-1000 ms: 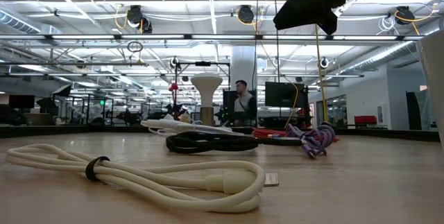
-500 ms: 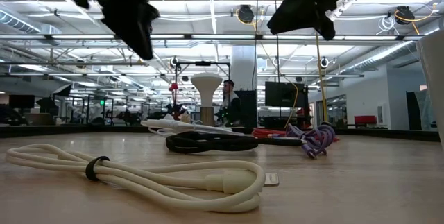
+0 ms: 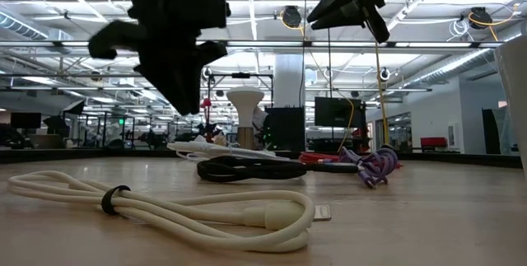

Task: Pick & Place USB Port
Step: Put the white HDMI cable into the orange bin

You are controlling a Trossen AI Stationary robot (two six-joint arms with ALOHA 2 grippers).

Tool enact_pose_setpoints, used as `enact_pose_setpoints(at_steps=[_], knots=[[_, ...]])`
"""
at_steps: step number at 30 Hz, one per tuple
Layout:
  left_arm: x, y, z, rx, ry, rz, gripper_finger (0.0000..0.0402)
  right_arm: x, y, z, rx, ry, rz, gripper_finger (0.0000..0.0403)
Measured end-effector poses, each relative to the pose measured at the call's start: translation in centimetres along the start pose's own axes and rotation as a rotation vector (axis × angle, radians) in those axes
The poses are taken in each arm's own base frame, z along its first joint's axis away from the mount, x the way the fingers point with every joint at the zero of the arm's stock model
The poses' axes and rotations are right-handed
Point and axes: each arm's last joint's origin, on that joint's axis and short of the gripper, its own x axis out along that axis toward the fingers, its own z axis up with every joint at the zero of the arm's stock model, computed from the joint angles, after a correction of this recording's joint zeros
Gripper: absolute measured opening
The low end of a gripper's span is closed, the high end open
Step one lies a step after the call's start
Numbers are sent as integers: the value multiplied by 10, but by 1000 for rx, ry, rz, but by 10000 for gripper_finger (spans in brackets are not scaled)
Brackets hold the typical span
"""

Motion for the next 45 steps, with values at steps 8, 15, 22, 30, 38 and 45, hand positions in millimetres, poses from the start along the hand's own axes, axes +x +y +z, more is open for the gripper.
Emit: enact_pose_setpoints(at_steps=[8,15,22,30,38,45], knots=[[11,4,7,25,-39,48,79,7,-1,-5,-19,14,-21,59],[37,2,8,25,-4,2,79,10,-2,-8,-7,27,-24,59],[64,1,8,11,37,24,79,8,-3,-17,29,51,-14,59],[63,3,7,-29,65,102,79,4,2,-23,39,62,3,59],[-1,13,13,-39,-104,203,79,3,4,-24,39,58,10,59],[-4,19,-1,-111,-26,163,75,3,3,-23,40,37,-7,59]])
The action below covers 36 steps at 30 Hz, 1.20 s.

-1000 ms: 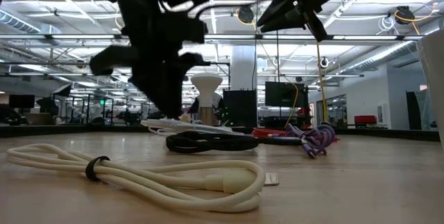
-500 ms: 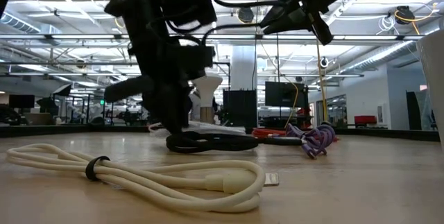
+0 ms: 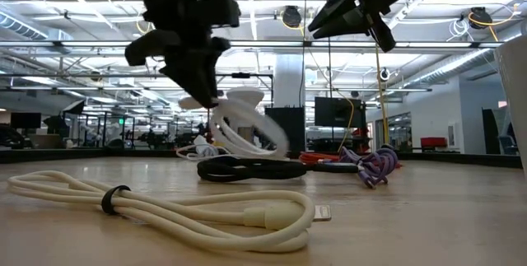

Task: Pick & Place USB Port
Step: Put the white HDMI cable into the orange bin

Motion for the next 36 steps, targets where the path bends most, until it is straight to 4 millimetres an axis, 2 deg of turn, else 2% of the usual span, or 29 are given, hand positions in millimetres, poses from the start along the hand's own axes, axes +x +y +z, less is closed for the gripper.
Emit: enact_pose_setpoints(at_steps=[5,11,13,16,19,22,25,31,36], knots=[[0,0,-4,-88,32,-16,19,0,0,0,3,0,1,59],[0,0,-5,-192,43,-20,19,0,0,0,11,0,0,59],[-9,-1,-5,-235,27,-32,19,0,0,0,21,1,1,59],[-35,2,-4,-310,-60,-31,19,0,0,0,26,3,3,59],[-70,9,-9,-419,-168,-34,19,0,0,0,27,4,4,59],[-108,19,-22,-543,-278,-73,19,0,0,0,27,5,5,59],[-139,19,-38,-640,-335,-167,19,0,0,0,27,5,5,59],[-185,-1,-64,-703,-373,-439,19,2,-2,3,33,-3,-8,59],[-212,-25,-77,-736,-372,-602,19,5,-7,7,42,-15,-26,59]])
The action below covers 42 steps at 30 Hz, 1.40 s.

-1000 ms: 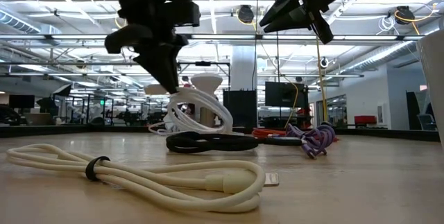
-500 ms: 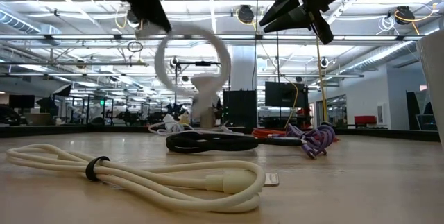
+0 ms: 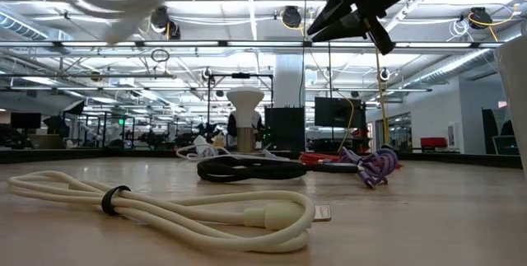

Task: Pick & Place USB Port
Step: Put the white HDMI cable into the orange bin

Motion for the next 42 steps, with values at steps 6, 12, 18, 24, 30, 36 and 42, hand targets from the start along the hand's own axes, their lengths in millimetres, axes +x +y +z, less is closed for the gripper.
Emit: enact_pose_setpoints(at_steps=[6,12,18,24,30,36,42], knots=[[4,-34,-29,2,167,-128,19,6,-8,8,10,-10,-30,59],[8,-72,-36,169,256,160,19,21,-22,14,49,52,-16,59],[31,-95,-26,613,318,590,19,49,-30,8,250,148,207,59],[43,-74,-21,752,326,769,19,84,-17,3,600,200,659,59],[63,-58,-16,945,333,972,19,110,2,-32,785,299,739,59],[82,-46,-5,1117,427,1112,19,121,36,-41,870,282,925,59],[79,-48,-3,1180,427,1144,19,126,50,-31,870,259,972,59]])
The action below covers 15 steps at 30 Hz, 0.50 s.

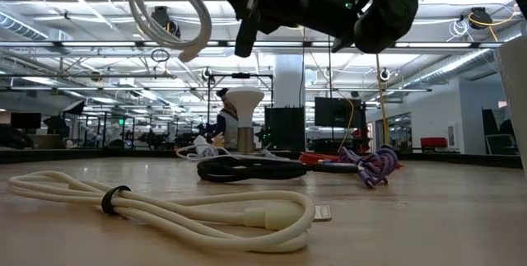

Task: Pick & Place USB Port
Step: Put the white HDMI cable into the orange bin

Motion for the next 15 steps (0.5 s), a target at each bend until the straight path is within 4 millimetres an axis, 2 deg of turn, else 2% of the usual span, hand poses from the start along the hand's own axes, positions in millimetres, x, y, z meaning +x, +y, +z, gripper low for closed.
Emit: enact_pose_setpoints(at_steps=[4,7,10,15], knots=[[-1,1,0,30,-4,14,19,0,1,1,3,23,-38,66],[-2,5,-3,79,-9,64,19,0,5,0,1,49,-31,89],[-2,13,-9,89,-5,96,19,6,10,-2,-2,77,-11,129],[-1,24,-21,68,1,99,19,27,34,-3,-58,109,76,217]])
